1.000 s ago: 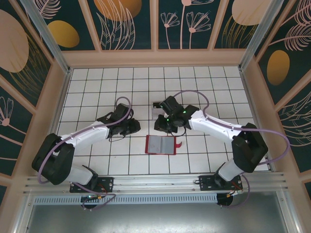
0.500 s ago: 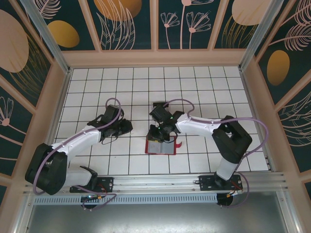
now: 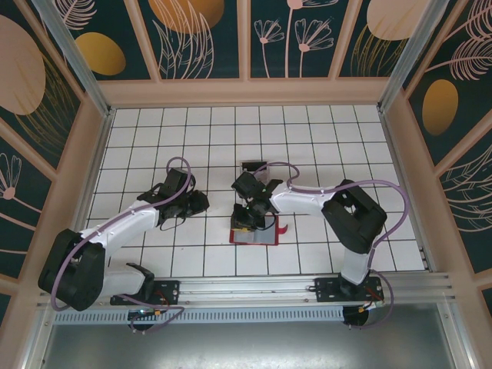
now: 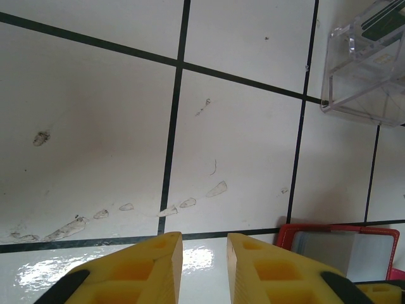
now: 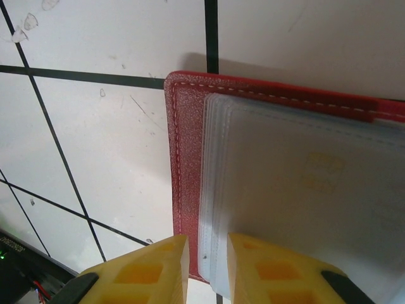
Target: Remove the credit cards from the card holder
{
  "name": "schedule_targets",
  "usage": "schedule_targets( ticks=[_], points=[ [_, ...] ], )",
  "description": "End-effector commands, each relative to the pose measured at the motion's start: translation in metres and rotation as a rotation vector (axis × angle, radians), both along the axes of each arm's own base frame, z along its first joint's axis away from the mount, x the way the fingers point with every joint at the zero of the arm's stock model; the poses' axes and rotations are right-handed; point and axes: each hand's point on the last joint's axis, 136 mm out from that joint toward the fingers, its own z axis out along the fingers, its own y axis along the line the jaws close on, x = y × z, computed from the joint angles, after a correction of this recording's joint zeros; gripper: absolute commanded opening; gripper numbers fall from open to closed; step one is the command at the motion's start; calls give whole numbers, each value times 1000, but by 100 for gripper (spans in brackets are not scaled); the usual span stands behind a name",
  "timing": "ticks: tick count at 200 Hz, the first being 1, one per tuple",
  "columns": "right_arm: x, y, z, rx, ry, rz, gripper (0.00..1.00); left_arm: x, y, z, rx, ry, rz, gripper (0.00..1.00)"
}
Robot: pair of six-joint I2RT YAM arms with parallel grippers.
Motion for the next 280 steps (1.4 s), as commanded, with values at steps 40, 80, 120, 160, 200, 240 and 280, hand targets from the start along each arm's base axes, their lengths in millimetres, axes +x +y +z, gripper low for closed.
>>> schedule_targets(
  ticks=[40, 80, 120, 160, 200, 240, 280],
  points=[
    [-1, 1, -3, -14, -8, 14, 24, -5, 0, 0, -9, 8, -22, 26],
    [-3, -11, -3, -50, -21, 5, 24, -6, -10, 3, -40, 22, -73, 26],
    [-4, -23, 0, -71, -35, -10, 24, -5, -18, 4, -63, 38, -98, 26],
    [-6, -35, -2, -92, -37, -33, 24, -3, -23, 1, -82, 53, -111, 26],
    [-6, -48, 1, -132, -58, -56, 29, -2, -25, -2, -83, 62, -113, 26],
    [-6, -57, 1, -176, -71, -64, 33, -3, -27, -3, -90, 69, -121, 25],
    [-1, -69, 6, -249, -102, -73, 36, -4, -27, -5, -83, 73, -124, 26]
  ],
)
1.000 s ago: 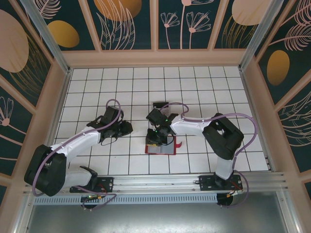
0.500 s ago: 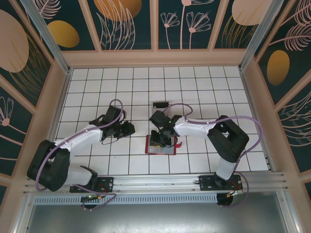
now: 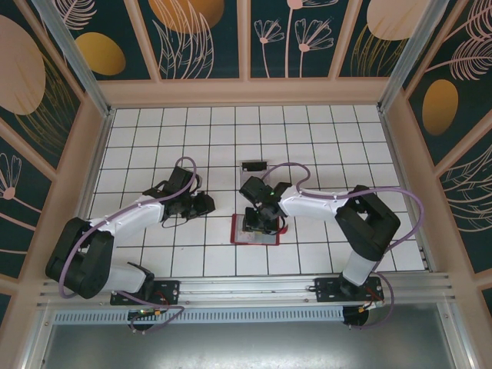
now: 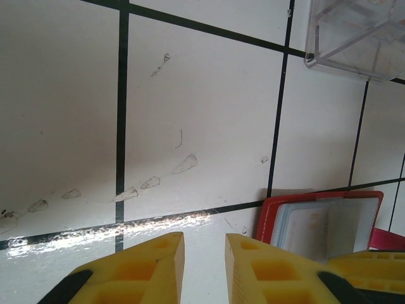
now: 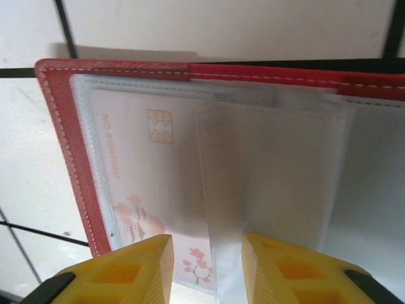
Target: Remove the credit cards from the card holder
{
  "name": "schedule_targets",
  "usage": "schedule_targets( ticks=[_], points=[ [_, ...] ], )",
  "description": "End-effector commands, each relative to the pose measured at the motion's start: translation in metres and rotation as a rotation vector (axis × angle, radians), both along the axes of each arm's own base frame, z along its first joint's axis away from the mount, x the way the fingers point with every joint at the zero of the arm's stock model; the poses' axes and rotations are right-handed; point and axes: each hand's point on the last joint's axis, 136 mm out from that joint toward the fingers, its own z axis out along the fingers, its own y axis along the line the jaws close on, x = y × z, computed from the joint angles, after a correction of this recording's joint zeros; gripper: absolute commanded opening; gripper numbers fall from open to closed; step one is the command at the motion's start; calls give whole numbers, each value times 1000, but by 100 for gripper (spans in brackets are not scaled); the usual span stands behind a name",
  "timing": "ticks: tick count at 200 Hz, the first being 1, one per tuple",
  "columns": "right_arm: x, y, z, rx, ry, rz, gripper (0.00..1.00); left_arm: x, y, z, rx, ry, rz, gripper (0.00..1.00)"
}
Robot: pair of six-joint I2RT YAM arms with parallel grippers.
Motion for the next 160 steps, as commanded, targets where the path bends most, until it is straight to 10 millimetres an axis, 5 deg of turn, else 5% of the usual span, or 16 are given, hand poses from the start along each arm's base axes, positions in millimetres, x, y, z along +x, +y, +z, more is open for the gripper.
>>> schedule_targets(
  ticks=[1, 160],
  points=[
    [5, -18, 10, -82, -40, -23, 36, 6, -4, 6, -10, -19, -19, 26],
    [8, -33, 11, -316, -80, 23, 48, 5, -6, 2, -8, -21, -57, 25]
  ],
)
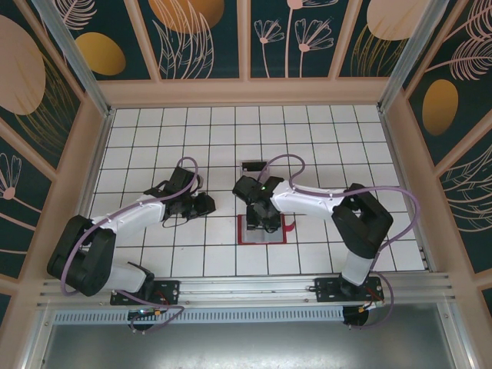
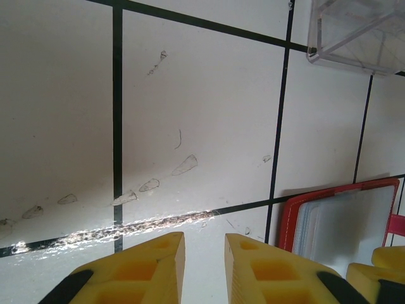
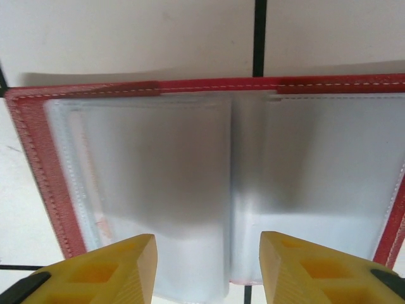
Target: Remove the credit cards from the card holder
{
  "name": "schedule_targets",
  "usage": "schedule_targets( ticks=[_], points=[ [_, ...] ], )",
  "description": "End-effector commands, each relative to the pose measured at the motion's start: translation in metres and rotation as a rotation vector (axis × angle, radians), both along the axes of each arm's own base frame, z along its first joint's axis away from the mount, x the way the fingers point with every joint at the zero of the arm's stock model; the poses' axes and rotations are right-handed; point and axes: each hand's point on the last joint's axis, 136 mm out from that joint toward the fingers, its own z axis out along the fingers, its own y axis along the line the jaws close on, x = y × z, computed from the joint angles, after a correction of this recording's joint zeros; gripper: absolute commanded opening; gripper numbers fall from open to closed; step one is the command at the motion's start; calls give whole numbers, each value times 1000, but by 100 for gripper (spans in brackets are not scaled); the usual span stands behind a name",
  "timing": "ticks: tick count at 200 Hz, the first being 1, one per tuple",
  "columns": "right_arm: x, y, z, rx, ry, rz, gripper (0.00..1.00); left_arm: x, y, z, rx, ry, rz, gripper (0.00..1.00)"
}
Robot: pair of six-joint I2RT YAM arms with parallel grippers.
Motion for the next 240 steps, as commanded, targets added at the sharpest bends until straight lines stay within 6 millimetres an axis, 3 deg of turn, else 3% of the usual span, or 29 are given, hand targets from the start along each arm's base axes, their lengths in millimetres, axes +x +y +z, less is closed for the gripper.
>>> schedule_targets(
  ticks=[1, 53, 85, 107, 199, 240],
  points=[
    [1, -8, 3, -73, -19, 11, 48, 5, -4, 5, -11, -19, -32, 25],
    [7, 34, 17, 108, -31, 20, 45, 5, -4, 7, -9, -30, -38, 25],
    [3, 64, 15, 257, 15, 39, 43, 3, -4, 6, -19, -26, -32, 25],
    [2, 73, 11, 305, 36, 45, 42, 1, -3, 5, -19, -24, -30, 25],
    [-9, 51, -20, 250, 91, 20, 41, -2, -1, 1, -13, -14, -29, 25],
    [-9, 35, -19, 186, 74, 12, 42, -1, -2, 1, -14, -14, -30, 25]
  ],
)
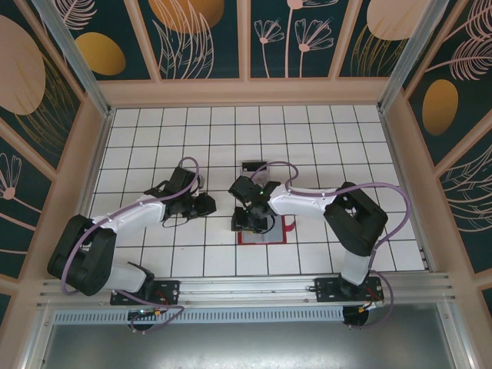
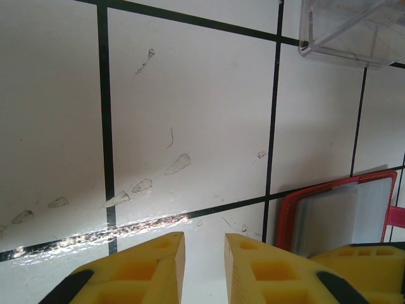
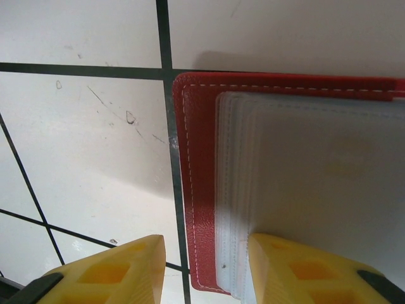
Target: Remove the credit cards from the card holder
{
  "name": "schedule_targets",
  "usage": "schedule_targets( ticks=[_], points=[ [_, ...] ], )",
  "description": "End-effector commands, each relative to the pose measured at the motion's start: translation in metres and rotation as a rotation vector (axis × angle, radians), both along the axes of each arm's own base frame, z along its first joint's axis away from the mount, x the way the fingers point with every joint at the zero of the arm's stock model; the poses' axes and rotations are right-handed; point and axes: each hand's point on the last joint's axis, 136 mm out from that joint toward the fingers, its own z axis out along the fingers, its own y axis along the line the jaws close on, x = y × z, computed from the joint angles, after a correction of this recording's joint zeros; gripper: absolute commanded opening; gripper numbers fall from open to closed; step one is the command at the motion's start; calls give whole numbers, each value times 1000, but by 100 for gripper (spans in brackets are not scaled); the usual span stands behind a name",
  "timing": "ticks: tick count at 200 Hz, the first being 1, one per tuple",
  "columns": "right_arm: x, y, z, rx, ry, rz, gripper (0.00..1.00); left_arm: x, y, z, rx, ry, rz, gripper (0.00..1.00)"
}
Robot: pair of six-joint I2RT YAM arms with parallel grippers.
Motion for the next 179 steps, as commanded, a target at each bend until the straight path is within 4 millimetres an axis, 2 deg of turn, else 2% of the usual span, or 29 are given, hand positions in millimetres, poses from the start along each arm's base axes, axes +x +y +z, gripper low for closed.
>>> schedule_targets(
  ticks=[1, 48, 98, 179],
  points=[
    [-4, -26, -10, -101, 5, -21, 42, -1, 1, 0, -5, -6, -3, 25],
    [-1, -38, -4, -160, -21, -32, 42, 0, 0, -1, -4, -1, -6, 25],
    [0, -41, 1, -170, -33, -38, 42, 1, -1, -1, -2, -2, -12, 25],
    [4, -67, -1, -335, -65, -42, 42, 0, -1, -3, -3, 3, -16, 25]
  ],
)
